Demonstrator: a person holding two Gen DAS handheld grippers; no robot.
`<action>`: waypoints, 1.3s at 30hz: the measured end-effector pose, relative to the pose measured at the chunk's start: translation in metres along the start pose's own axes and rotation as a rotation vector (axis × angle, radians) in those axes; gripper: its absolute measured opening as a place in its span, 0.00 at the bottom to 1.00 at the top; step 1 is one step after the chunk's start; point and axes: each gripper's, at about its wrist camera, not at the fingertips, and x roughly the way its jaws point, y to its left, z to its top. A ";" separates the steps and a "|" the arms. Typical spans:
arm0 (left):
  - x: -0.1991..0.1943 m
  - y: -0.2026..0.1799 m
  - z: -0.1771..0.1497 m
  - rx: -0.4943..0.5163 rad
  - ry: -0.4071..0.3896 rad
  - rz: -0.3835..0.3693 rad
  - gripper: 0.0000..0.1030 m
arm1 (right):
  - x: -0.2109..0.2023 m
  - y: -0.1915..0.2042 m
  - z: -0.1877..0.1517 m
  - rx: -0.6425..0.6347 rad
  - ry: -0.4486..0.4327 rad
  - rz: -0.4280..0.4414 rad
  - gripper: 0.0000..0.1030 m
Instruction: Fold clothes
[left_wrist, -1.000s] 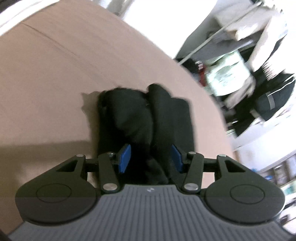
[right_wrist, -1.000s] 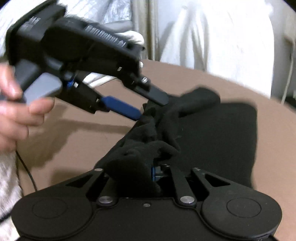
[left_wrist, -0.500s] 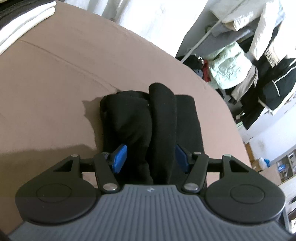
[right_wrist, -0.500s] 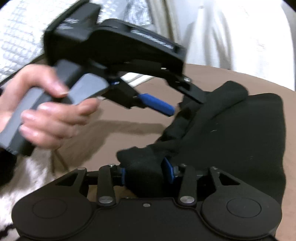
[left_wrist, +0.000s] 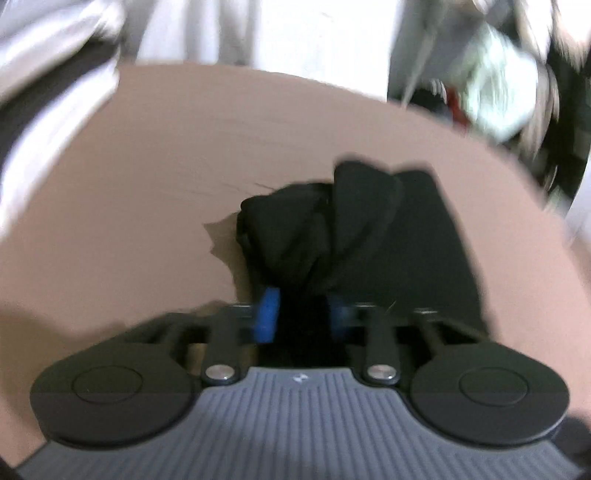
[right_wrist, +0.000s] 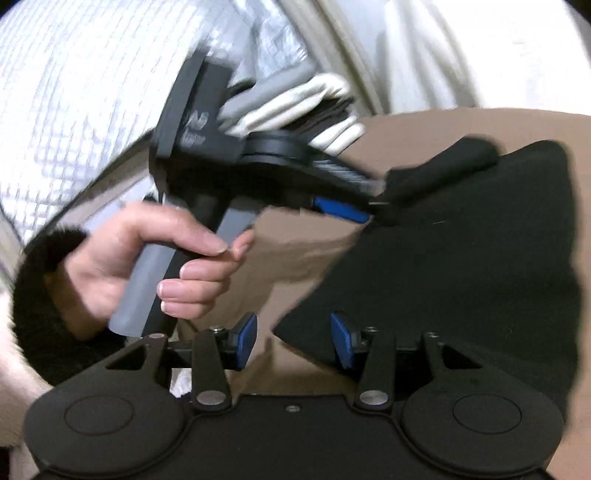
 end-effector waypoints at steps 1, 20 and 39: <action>-0.002 0.002 0.001 -0.009 -0.007 0.009 0.20 | -0.010 -0.003 -0.001 0.031 -0.028 -0.017 0.50; -0.003 0.014 -0.006 -0.137 0.003 -0.104 0.53 | -0.049 -0.094 -0.043 0.445 -0.073 -0.294 0.60; -0.027 0.028 -0.014 -0.211 -0.039 -0.148 0.60 | -0.096 -0.043 -0.002 -0.010 -0.153 -0.690 0.17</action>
